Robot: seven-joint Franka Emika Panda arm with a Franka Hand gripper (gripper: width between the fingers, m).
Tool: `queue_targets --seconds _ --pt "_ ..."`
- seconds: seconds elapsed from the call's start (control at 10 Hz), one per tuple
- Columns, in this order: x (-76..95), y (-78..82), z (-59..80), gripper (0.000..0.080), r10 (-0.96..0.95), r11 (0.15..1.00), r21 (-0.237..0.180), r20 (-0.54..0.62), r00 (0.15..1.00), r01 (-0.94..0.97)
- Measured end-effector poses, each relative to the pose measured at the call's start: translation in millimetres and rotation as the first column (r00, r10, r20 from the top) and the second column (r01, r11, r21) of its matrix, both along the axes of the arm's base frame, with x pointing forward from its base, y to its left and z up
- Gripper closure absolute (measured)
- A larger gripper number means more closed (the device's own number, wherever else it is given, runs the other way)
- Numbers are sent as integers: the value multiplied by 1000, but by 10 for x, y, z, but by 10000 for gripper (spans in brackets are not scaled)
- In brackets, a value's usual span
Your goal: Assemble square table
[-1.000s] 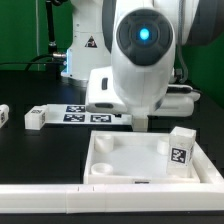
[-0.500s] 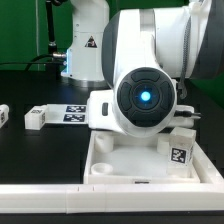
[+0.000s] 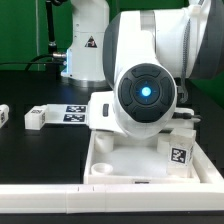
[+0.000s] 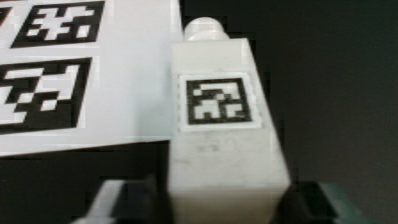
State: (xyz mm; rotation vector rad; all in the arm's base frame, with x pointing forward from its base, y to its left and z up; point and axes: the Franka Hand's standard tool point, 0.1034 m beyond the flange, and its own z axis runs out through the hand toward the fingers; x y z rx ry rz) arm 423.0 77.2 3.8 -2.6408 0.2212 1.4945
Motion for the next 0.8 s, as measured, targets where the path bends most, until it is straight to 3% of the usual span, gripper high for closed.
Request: queue_targets --seconds 0.1,0.3,0.4,0.6,0.8 --pt "-2 -7 -1 520 -2 1000 0 -1 1000 2" --pt "6 -30 13 520 -6 1000 1 -1 1000 6" --pt "40 -62 96 520 -9 1000 13 1 1000 9" --pt "195 -206 479 520 -29 998 54 -3 1000 29" --pt "405 -327 728 518 -38 995 88 5 999 37"
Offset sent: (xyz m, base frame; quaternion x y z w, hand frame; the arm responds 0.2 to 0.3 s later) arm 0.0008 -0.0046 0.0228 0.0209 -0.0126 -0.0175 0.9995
